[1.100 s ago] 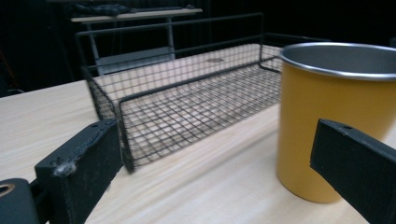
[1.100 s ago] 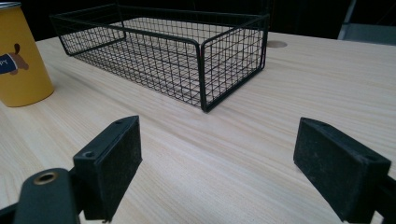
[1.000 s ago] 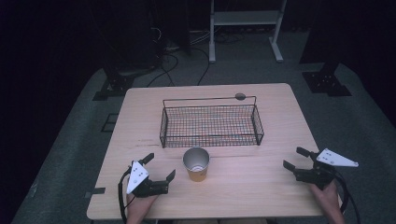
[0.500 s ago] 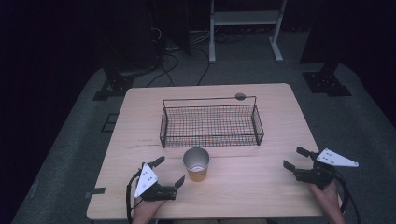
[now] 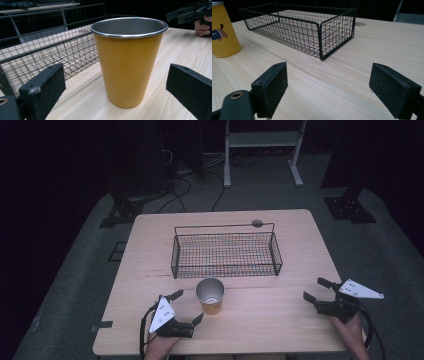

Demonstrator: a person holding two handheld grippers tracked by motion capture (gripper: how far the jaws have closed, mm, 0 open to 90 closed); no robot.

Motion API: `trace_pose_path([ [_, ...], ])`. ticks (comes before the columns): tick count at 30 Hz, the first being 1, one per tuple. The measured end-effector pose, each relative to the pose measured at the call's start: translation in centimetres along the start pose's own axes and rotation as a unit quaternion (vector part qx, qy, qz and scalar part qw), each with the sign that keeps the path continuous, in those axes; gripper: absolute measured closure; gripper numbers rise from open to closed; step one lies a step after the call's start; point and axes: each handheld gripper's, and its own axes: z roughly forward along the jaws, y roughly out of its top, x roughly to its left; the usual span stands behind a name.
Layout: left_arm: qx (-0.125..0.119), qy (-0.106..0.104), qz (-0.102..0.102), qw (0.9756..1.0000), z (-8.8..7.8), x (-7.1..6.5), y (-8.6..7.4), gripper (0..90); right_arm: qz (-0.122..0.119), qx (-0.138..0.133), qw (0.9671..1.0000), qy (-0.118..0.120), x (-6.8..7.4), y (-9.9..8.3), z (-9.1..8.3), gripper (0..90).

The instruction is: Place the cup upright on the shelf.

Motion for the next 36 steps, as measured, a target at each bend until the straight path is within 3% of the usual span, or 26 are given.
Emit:
trace_pose_path([
  [15,0.014,-0.034,0.006,0.9993,1.9,-0.9,0.5,1.7,-0.001,0.001,1.0,0.0,0.0,0.0,0.1,14.1],
  [26,0.028,-0.034,-0.004,0.999,3.4,-0.9,0.6,1.7,-0.001,0.002,1.0,0.001,0.0,0.0,0.1,14.2],
  [36,0.023,-0.028,-0.01,0.9993,4.8,-0.8,1.0,1.7,-0.001,0.001,1.0,0.002,0.0,0.0,0.1,14.1],
])
